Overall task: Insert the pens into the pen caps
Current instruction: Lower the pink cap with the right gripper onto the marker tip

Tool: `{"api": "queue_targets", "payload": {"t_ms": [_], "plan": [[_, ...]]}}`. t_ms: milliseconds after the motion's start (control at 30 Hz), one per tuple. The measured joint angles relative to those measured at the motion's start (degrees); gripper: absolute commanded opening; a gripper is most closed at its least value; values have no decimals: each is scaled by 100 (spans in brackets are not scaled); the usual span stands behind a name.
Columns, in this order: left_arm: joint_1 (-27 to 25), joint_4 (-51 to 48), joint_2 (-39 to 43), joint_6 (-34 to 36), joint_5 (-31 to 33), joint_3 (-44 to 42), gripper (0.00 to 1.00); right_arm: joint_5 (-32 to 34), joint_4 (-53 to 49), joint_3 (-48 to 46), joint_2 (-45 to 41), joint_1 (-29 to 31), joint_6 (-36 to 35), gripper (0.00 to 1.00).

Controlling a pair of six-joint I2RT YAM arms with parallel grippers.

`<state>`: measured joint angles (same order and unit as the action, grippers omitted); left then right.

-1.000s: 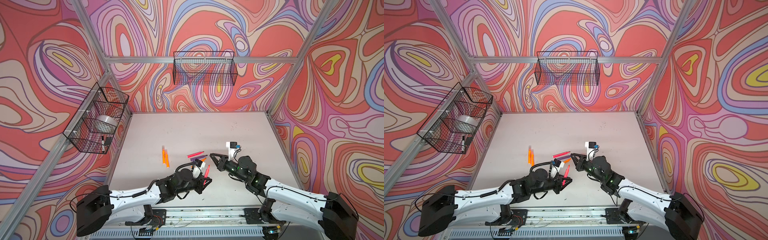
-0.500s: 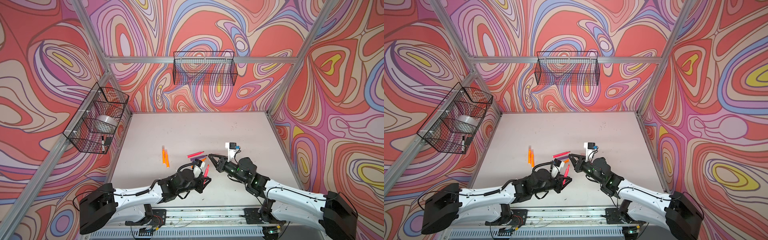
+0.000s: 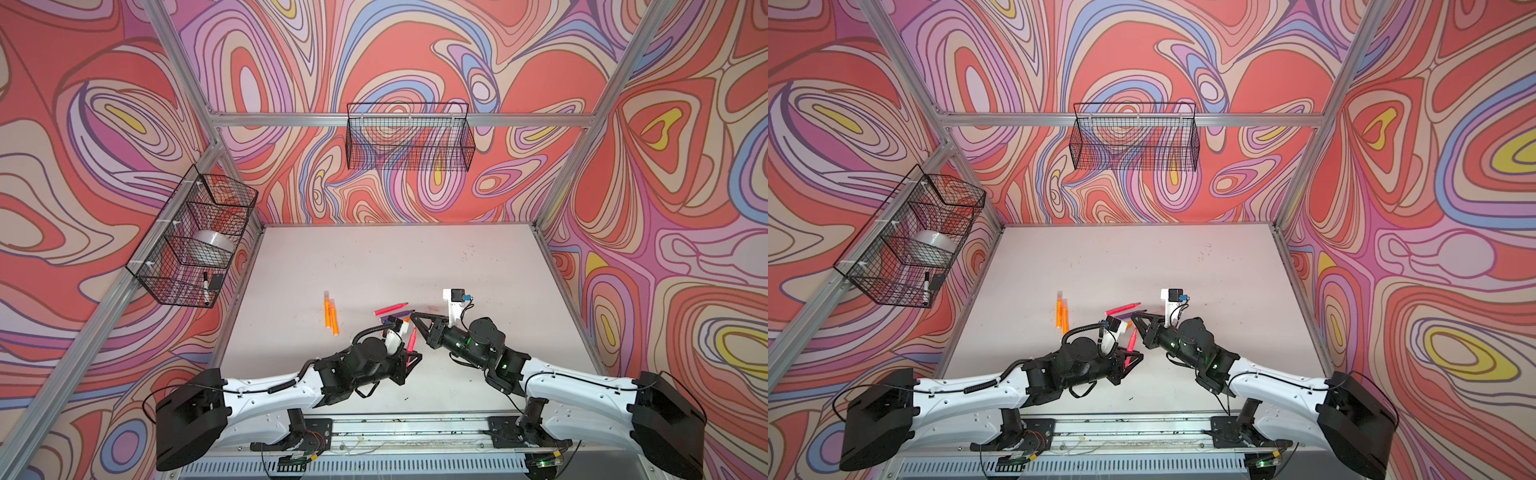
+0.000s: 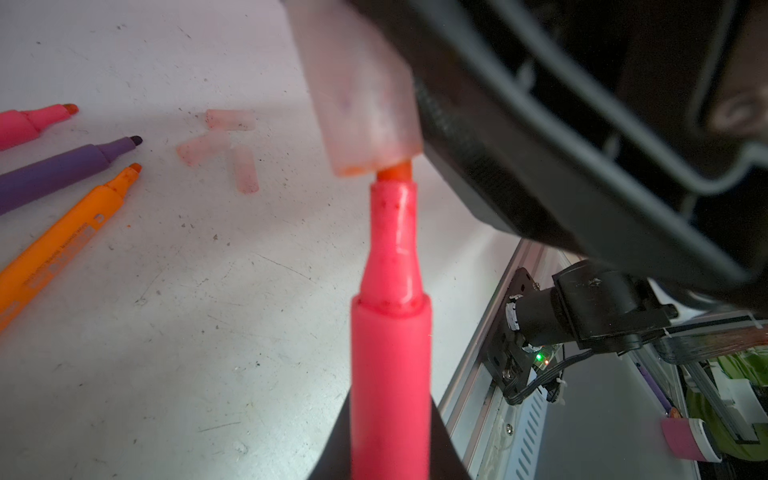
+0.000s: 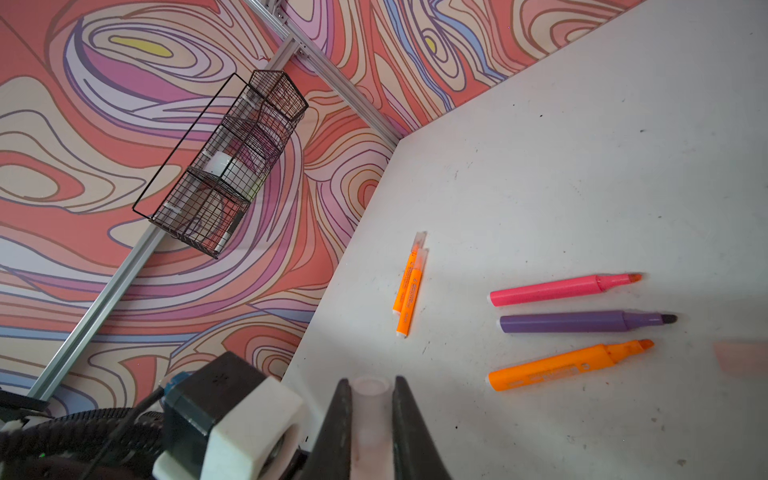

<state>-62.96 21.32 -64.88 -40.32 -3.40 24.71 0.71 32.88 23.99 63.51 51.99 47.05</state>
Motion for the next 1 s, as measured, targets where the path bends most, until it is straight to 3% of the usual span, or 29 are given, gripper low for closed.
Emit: {"api": "queue_targets", "payload": {"t_ms": [633,1000], "plan": [[35,-57,566,-35,433,-278,0,328,782,24,492,455,66,0],[758,857,501,-42,-640,-605,0,837,1528,63,997,656,81,0]]}}
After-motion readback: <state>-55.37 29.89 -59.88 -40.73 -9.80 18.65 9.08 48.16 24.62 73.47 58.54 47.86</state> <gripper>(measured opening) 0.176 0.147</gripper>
